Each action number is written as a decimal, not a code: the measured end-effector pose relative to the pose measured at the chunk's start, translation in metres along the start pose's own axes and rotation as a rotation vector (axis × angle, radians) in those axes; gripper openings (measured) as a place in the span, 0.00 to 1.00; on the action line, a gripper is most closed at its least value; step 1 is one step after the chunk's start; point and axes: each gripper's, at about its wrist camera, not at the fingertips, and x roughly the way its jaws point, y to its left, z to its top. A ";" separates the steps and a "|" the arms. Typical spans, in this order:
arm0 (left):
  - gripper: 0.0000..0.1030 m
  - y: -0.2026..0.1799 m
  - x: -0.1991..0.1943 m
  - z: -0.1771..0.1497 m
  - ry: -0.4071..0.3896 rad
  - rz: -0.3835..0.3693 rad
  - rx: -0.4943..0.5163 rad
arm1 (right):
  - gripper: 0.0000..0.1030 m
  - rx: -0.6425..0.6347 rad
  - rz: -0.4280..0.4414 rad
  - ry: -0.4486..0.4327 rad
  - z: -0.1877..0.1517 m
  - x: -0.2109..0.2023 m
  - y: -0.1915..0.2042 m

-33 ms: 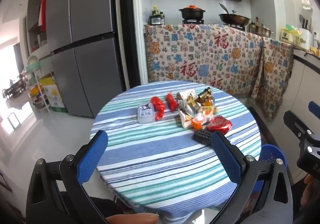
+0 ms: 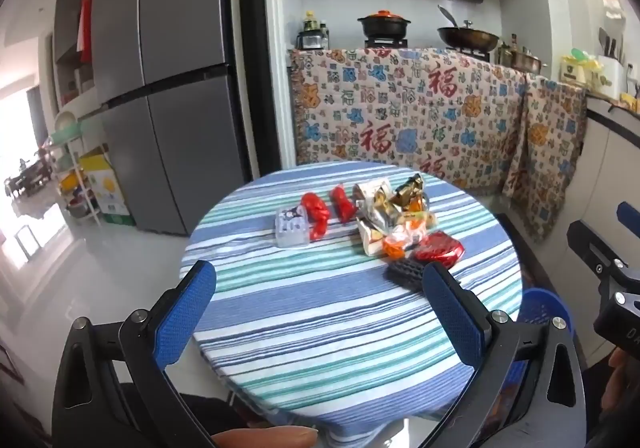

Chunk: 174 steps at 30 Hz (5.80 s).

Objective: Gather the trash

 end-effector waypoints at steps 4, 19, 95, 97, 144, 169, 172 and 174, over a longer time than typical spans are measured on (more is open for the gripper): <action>1.00 0.005 0.008 0.002 0.019 -0.014 -0.015 | 1.00 0.001 -0.003 0.005 0.000 0.003 0.002; 1.00 0.012 0.009 0.010 0.029 -0.019 -0.018 | 1.00 -0.001 -0.009 0.004 0.001 0.000 0.003; 1.00 0.008 0.013 -0.010 0.044 -0.017 -0.013 | 1.00 0.008 -0.038 0.034 -0.004 0.000 -0.001; 1.00 0.009 0.015 -0.007 0.051 -0.016 -0.017 | 1.00 0.009 -0.039 0.038 -0.004 0.001 -0.001; 1.00 -0.005 0.094 -0.021 0.217 -0.038 -0.010 | 1.00 -0.003 -0.141 0.240 -0.038 0.071 -0.018; 1.00 0.072 0.293 -0.054 0.454 -0.040 -0.030 | 1.00 -0.011 0.379 0.506 -0.105 0.203 -0.022; 1.00 0.067 0.299 -0.050 0.444 -0.051 0.007 | 1.00 -0.035 0.409 0.547 -0.106 0.216 -0.010; 1.00 0.070 0.304 -0.049 0.455 -0.073 -0.016 | 0.99 -0.064 0.412 0.541 -0.105 0.220 -0.003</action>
